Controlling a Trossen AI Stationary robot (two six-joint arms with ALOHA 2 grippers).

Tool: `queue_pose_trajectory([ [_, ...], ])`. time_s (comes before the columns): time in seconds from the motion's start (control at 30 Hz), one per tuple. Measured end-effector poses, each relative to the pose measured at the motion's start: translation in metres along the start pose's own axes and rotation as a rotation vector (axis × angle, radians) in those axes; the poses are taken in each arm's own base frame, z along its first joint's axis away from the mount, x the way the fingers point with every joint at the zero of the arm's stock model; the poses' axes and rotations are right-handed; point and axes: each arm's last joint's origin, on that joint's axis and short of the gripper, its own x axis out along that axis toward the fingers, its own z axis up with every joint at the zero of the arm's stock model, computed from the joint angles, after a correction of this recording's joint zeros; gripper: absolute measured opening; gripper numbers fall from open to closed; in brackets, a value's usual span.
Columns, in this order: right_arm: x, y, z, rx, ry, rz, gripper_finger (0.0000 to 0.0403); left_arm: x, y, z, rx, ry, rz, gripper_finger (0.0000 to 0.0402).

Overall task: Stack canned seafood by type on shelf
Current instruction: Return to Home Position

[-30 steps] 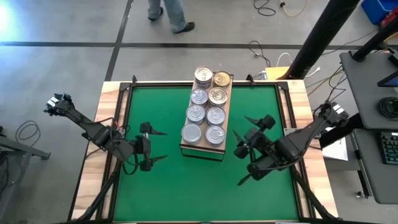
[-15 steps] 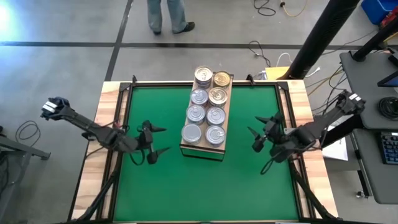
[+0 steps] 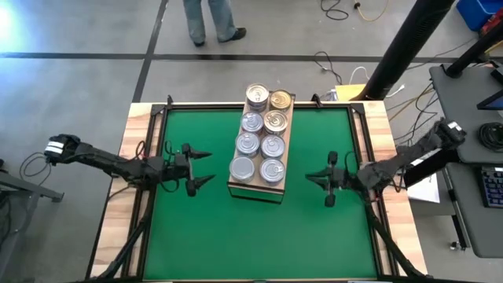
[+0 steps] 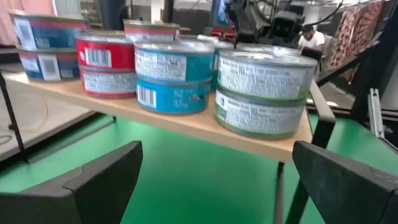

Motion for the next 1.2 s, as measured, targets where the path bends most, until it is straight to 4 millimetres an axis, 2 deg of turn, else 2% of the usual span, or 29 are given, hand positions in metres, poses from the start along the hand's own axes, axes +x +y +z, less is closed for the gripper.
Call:
queue_pose_trajectory([
  [0.2,0.013,-0.042,-0.013,0.079,0.089,0.005,0.0010,0.001,0.011,0.000,0.003,-0.017,0.038,0.0400],
  [0.3,0.017,-0.066,-0.008,0.101,0.075,-0.042,0.0009,-0.002,0.014,-0.002,0.023,-0.022,0.001,0.0400],
  [0.4,0.009,-0.078,0.000,0.077,0.032,-0.065,0.0009,-0.004,0.013,0.002,0.031,-0.046,-0.048,0.0400],
  [0.47,0.000,-0.080,0.004,0.055,-0.002,-0.058,0.0009,-0.006,0.013,0.002,0.040,-0.034,-0.061,0.0400],
  [0.57,-0.026,-0.082,0.009,0.066,-0.070,-0.064,0.0009,-0.010,0.014,0.000,0.065,-0.003,-0.051,0.0400],
  [0.7,-0.055,-0.083,0.003,0.118,-0.096,-0.065,0.0009,-0.015,0.016,0.001,0.114,-0.005,-0.035,0.0400],
  [0.73,-0.054,-0.082,-0.001,0.119,-0.068,-0.062,0.0009,-0.016,0.016,0.003,0.117,-0.016,-0.036,0.0400],
  [0.8,-0.056,-0.083,0.005,0.137,-0.082,-0.056,0.0009,-0.018,0.016,0.003,0.119,-0.019,-0.054,0.0400],
  [0.93,-0.044,-0.080,-0.009,0.164,-0.008,-0.037,0.0009,-0.020,0.018,-0.004,0.128,0.064,-0.072,0.0400],
  [1.0,-0.039,-0.078,-0.024,0.186,0.018,-0.027,0.0009,-0.020,0.018,-0.005,0.119,0.074,-0.074,0.0400],
  [1.07,-0.035,-0.077,-0.034,0.205,-0.037,-0.024,0.0009,-0.021,0.019,-0.002,0.107,0.049,-0.111,0.0400],
  [1.2,-0.035,-0.076,-0.032,0.181,-0.077,0.017,0.0009,-0.024,0.022,0.008,0.091,-0.047,-0.170,0.0400],
])
